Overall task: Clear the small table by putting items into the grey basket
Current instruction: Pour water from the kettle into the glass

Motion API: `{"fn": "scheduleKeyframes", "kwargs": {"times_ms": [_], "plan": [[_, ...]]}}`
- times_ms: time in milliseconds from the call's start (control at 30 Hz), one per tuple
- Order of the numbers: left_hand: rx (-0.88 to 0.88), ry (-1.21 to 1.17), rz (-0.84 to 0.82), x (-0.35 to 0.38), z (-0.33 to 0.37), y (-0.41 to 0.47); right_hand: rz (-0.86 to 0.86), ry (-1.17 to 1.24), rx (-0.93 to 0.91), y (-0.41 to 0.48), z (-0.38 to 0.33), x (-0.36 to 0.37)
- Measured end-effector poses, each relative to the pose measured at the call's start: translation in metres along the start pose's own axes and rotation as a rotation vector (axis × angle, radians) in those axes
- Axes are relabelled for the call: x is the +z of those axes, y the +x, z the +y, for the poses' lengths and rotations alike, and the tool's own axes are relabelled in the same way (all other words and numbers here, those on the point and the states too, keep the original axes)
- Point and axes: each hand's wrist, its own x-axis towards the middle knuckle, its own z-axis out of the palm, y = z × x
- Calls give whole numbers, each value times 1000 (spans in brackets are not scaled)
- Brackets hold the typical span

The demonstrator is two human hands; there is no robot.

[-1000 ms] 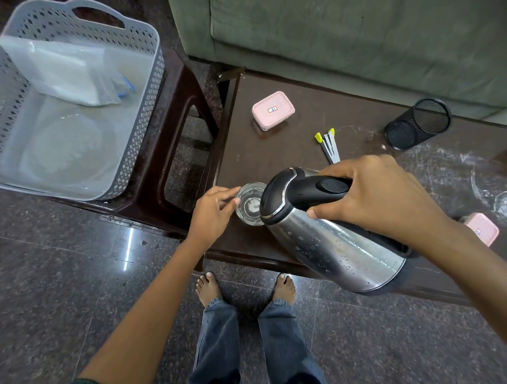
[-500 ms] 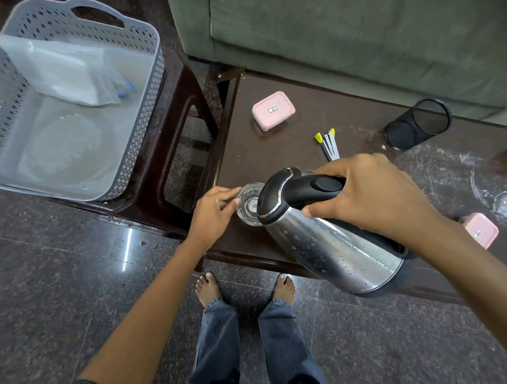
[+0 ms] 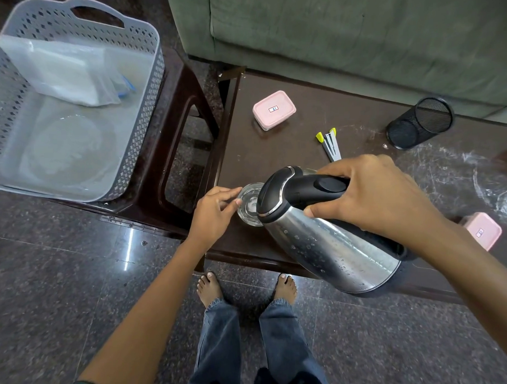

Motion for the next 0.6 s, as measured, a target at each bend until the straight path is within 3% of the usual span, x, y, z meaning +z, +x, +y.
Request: {"fn": "scheduleKeyframes", "kwargs": {"times_ms": [600], "plan": [[-53, -23, 21, 2, 2, -1, 133, 599, 7, -61, 36, 7]]}}
